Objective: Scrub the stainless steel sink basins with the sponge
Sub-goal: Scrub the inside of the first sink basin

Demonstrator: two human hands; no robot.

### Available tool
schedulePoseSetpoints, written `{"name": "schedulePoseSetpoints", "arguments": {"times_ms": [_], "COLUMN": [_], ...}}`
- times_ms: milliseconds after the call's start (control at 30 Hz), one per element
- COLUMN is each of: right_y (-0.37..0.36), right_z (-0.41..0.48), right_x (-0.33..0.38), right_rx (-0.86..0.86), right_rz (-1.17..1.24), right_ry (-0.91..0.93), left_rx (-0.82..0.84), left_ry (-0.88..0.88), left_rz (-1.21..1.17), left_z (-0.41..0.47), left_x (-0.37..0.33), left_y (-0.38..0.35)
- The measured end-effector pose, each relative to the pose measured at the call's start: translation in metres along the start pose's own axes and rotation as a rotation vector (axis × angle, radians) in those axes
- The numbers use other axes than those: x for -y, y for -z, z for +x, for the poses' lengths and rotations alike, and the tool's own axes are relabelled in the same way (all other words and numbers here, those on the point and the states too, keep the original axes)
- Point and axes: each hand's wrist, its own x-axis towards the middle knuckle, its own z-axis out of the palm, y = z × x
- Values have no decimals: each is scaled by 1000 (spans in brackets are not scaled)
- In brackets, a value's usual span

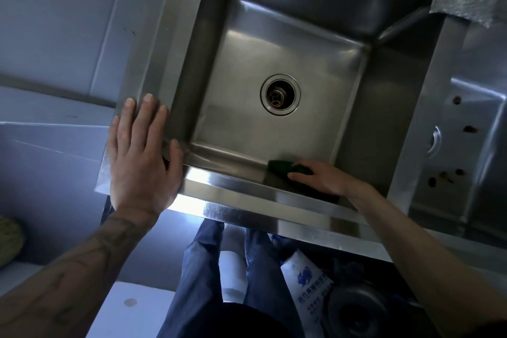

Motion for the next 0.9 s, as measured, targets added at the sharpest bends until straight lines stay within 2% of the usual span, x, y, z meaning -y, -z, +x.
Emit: {"name": "schedulePoseSetpoints", "arguments": {"times_ms": [133,267,433,567,733,900], "right_y": [2,9,11,7,-14,-38], "right_z": [-30,-63,-31,5,62,113], "right_x": [-7,-13,-21,-22,24,105], "right_rx": [-65,-124,-53,15,72,76], "right_rz": [62,144,-115,-123,-75,-71], "right_ry": [32,-31,-230,-316,-267,-83], "left_rx": [2,6,17,14,1,-22], "left_ry": [2,4,8,10,-4,-17], "left_rz": [-3,-3,-13,-8,-4,10], "left_z": [1,0,0,0,0,1], "left_x": [1,1,0,1,3,3], "left_y": [0,0,0,0,-1,-2]}}
